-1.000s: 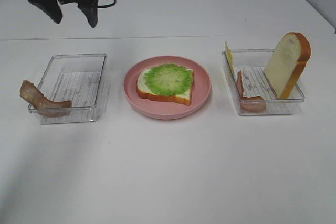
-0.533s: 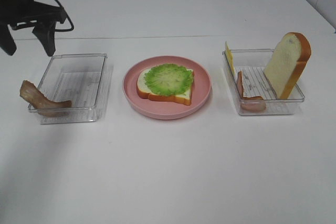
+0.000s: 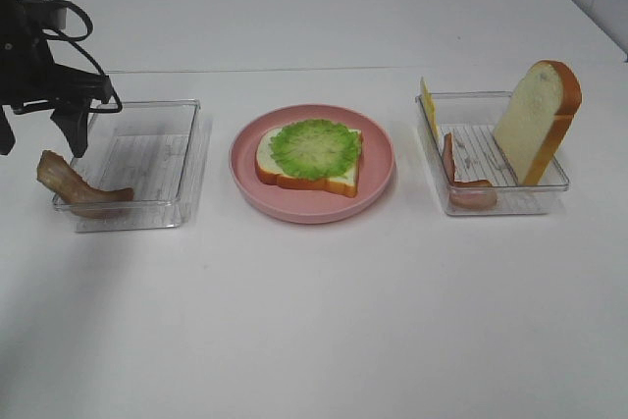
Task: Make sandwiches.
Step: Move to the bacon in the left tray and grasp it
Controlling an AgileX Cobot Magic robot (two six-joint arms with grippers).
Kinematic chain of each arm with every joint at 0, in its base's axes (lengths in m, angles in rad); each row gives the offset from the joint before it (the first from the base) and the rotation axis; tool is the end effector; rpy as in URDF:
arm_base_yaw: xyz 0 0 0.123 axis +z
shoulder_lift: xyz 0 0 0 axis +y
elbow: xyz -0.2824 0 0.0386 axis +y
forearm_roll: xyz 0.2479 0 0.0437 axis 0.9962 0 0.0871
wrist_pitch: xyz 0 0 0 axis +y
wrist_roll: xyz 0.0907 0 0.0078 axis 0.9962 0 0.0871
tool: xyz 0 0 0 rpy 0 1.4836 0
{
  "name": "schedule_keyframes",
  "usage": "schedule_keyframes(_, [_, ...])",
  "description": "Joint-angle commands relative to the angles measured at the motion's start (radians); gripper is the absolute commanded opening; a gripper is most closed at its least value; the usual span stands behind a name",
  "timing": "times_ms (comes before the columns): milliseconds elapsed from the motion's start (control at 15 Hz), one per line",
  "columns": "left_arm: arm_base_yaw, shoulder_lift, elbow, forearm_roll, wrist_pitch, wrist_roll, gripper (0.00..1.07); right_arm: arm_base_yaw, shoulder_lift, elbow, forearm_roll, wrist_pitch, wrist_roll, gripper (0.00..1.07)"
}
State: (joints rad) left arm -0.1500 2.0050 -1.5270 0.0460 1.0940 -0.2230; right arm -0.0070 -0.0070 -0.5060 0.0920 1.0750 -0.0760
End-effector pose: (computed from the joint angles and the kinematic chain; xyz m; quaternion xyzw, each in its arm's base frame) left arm 0.3978 -0.0564 0.1971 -0.0268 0.9985 0.0125 0.0461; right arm -0.0074 0.0074 0.2779 -0.0318 0.8521 0.0243 0.5219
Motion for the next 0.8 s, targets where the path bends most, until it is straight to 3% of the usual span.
schedule_keyframes(67, [0.000, 0.043, 0.005, 0.000, -0.025, -0.006, 0.71, -0.003, -0.012, 0.002, 0.009, -0.012, -0.008, 0.73])
schedule_keyframes(267, [0.000, 0.096, 0.003, -0.001, -0.046, -0.006, 0.70, -0.003, -0.012, 0.002, 0.009, -0.012, -0.008, 0.73])
schedule_keyframes(800, [0.000, 0.099, 0.000, -0.015, -0.109, 0.002, 0.44, -0.003, -0.012, 0.002, 0.009, -0.012, -0.008, 0.73])
